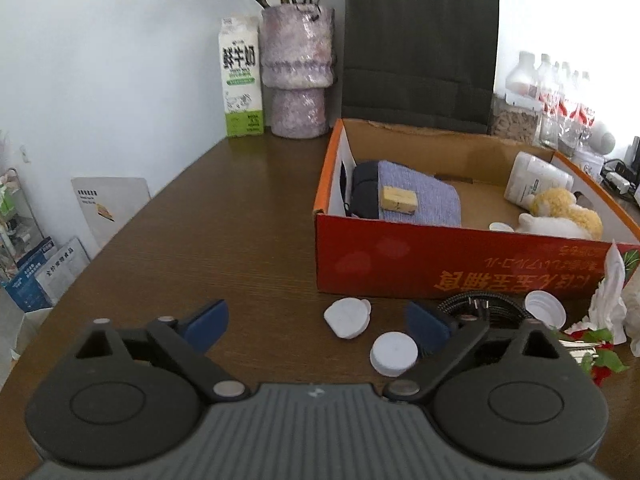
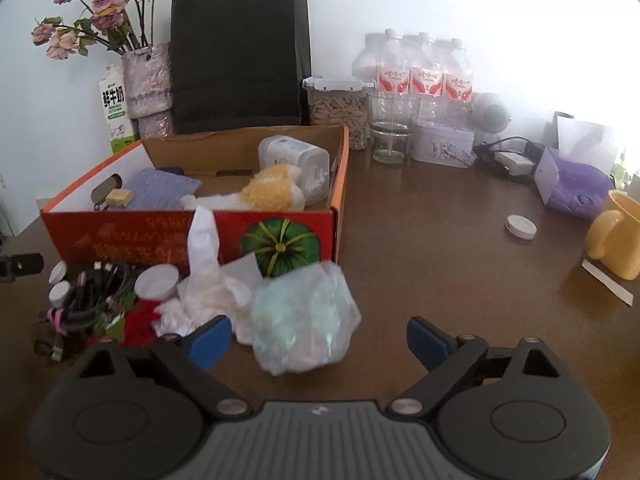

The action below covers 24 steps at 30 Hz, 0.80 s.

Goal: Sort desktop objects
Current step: 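Grasp the white oval lid with the left tool while the right tool grasps the clear plastic bag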

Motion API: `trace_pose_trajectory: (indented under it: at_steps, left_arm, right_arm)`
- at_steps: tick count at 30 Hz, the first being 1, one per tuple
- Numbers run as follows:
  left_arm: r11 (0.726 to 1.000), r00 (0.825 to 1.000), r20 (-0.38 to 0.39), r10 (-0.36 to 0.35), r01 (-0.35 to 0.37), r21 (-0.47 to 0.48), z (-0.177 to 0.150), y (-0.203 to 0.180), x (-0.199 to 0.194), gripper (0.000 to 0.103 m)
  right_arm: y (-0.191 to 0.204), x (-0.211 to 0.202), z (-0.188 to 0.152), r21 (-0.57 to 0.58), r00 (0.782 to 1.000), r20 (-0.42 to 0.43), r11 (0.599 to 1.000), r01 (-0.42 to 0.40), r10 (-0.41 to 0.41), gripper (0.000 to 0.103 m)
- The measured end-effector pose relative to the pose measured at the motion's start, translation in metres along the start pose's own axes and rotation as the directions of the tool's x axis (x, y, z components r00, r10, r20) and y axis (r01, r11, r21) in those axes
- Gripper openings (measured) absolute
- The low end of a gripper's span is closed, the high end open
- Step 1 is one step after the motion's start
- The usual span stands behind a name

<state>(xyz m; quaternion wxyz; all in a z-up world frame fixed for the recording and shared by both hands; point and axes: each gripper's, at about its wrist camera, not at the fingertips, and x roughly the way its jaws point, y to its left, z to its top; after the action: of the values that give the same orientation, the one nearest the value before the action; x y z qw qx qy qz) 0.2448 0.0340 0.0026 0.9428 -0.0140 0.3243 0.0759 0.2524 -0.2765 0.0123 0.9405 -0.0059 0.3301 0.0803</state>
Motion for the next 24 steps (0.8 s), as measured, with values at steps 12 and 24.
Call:
trace_pose_trajectory:
  at_steps: [12, 24]
  left_arm:
    - [0.999, 0.996, -0.078, -0.045, 0.043, -0.025, -0.001, 0.003, 0.036, 0.065]
    - [0.997, 0.996, -0.05, -0.075, 0.076, 0.016, -0.005, -0.001, 0.033, 0.03]
  right_arm:
    - [-0.01, 0.019, 0.0, 0.051, 0.999, -0.002, 0.997, -0.054, 0.054, 0.064]
    - [-0.007, 0.021, -0.002, 0.038, 0.998, 0.015, 0.997, -0.063, 0.063, 0.049]
